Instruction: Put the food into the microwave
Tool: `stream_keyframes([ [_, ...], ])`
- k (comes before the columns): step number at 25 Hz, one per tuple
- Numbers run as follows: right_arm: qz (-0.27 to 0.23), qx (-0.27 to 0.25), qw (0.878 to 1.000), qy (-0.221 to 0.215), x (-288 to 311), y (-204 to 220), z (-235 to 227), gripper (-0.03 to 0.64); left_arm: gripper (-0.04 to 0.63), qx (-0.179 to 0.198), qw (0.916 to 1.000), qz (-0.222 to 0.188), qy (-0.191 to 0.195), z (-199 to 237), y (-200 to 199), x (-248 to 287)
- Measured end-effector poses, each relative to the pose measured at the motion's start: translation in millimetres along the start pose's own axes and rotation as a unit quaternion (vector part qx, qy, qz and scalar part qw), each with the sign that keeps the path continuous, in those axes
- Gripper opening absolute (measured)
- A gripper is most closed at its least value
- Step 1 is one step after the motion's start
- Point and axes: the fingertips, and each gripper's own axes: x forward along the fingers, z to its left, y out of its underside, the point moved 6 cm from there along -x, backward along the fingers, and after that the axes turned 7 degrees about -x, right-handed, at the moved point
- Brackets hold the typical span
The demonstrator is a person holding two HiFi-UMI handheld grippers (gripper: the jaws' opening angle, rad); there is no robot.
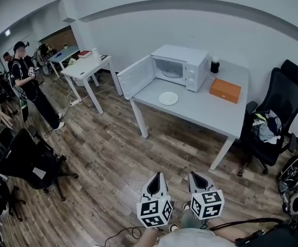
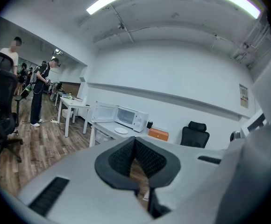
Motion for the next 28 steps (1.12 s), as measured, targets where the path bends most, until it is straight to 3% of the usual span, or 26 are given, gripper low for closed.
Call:
stream_keyframes([
  [10, 0.007, -0.006, 1.000, 0.000, 36, -1, -9, 0.016, 0.002, 0.005, 1.0000, 0.004, -0.003, 16, -3, 32],
  [28, 0.000, -0.005, 1.000, 0.006, 127, -46, -54, 0.017, 0.002, 0.019, 0.9997, 0.014, -0.003, 30, -31, 133],
])
